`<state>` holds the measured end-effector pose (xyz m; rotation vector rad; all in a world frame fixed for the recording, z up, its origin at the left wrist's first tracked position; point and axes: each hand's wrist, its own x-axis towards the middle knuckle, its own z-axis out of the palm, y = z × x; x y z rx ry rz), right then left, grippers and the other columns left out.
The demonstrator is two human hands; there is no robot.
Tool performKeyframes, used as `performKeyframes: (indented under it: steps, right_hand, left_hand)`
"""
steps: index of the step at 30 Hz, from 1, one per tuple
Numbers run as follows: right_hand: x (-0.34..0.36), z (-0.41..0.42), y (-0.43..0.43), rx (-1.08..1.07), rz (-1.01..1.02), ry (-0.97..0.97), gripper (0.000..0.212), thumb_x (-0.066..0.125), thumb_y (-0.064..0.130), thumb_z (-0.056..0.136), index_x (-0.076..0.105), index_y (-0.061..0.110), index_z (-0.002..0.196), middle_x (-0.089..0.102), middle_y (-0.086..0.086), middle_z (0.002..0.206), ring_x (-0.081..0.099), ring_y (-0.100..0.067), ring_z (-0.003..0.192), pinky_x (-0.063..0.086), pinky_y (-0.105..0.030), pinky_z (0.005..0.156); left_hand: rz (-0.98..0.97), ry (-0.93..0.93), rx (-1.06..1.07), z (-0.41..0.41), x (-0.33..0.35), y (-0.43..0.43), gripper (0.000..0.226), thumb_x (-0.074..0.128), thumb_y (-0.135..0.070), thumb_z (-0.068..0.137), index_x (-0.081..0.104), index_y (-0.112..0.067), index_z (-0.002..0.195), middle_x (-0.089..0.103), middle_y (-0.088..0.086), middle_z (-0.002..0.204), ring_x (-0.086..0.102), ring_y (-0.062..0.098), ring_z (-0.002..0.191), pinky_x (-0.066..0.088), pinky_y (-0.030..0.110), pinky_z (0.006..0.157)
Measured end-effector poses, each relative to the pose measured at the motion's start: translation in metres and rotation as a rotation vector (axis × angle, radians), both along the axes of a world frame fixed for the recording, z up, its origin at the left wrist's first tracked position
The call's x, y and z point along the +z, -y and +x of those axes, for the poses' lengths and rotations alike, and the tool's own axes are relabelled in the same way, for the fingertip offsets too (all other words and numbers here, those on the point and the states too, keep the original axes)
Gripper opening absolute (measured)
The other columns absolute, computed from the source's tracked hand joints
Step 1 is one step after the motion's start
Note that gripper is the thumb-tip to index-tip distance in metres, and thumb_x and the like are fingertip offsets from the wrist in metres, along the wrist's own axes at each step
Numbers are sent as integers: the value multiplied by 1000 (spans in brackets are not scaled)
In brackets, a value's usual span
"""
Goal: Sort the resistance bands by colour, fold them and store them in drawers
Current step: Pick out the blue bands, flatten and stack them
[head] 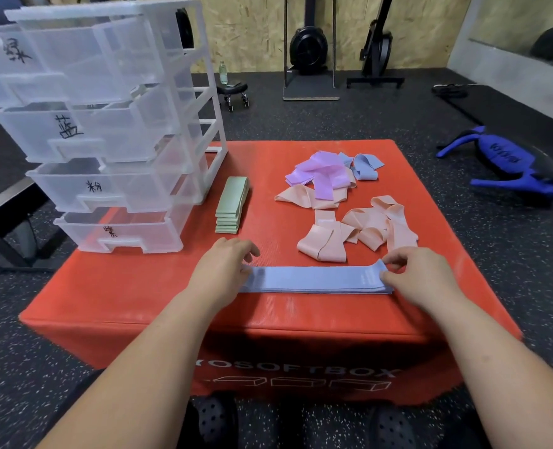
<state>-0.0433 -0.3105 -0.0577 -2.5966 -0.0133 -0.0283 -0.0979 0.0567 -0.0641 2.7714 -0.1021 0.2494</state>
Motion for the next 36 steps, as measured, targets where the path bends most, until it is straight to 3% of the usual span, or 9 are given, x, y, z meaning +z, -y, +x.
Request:
performKeyframes:
  steps: [4, 6, 8, 12, 20, 27, 31, 36]
  right_hand:
    - [-1, 4, 8, 161, -82, 26, 54, 87, 35, 75, 69, 32, 126, 66, 4, 119, 64, -19, 108, 48, -32, 93]
    - [0, 4, 12, 326, -107, 10, 63, 90, 39, 74, 65, 34, 131, 59, 13, 128, 58, -12, 117, 43, -28, 99]
    - [-3, 5, 15, 447, -150, -15, 67, 91, 39, 72, 64, 35, 133, 59, 18, 131, 55, -6, 121, 41, -25, 101]
    - [-9, 8, 17, 453, -207, 2, 56, 91, 38, 73, 69, 37, 125, 66, 17, 125, 61, -11, 118, 47, -30, 100]
    - [-7, 13, 18, 452, -177, -5, 55, 93, 41, 68, 70, 41, 119, 68, 21, 118, 62, -7, 112, 49, -30, 96]
    - [1, 25, 15, 492, -89, -15, 60, 88, 62, 66, 69, 45, 120, 63, 29, 119, 58, 6, 110, 45, -21, 95]
    - [10, 39, -3, 441, -11, 83, 44, 84, 54, 78, 71, 43, 119, 64, 22, 120, 61, -1, 107, 42, -17, 87]
    - [16, 77, -25, 351, 54, 158, 37, 78, 43, 89, 70, 36, 125, 61, 22, 127, 51, 0, 128, 38, -23, 98]
  left_hand:
    - [-19, -27, -47, 2, -1, -9, 37, 75, -30, 95, 66, -29, 130, 66, -8, 125, 55, 21, 117, 49, 41, 99]
    - [-57, -107, -125, 0, 0, -13, 54, 80, -47, 89, 62, -32, 138, 64, -11, 132, 55, 15, 123, 47, 37, 106]
    - [-39, -190, -187, -3, 0, -13, 70, 88, -48, 80, 58, -33, 143, 62, -13, 134, 53, 11, 122, 44, 33, 106]
    - [17, -149, -186, -3, -2, -13, 68, 90, -39, 77, 61, -34, 138, 64, -12, 129, 57, 15, 120, 46, 35, 102]
    - [42, -156, -193, 0, 2, -13, 66, 88, -44, 77, 61, -38, 136, 64, -17, 127, 57, 12, 117, 46, 34, 99]
    - [13, -170, -237, 14, 7, -11, 71, 77, -70, 79, 57, -41, 140, 61, -20, 126, 55, 5, 115, 50, 33, 101]
    - [-25, -87, -212, 42, 12, 8, 66, 75, -66, 85, 59, -36, 141, 63, -11, 129, 56, 14, 121, 47, 34, 103]
    - [-13, -82, -191, 90, 13, 39, 68, 72, -62, 88, 55, -32, 146, 59, -3, 135, 54, 23, 128, 45, 39, 109]
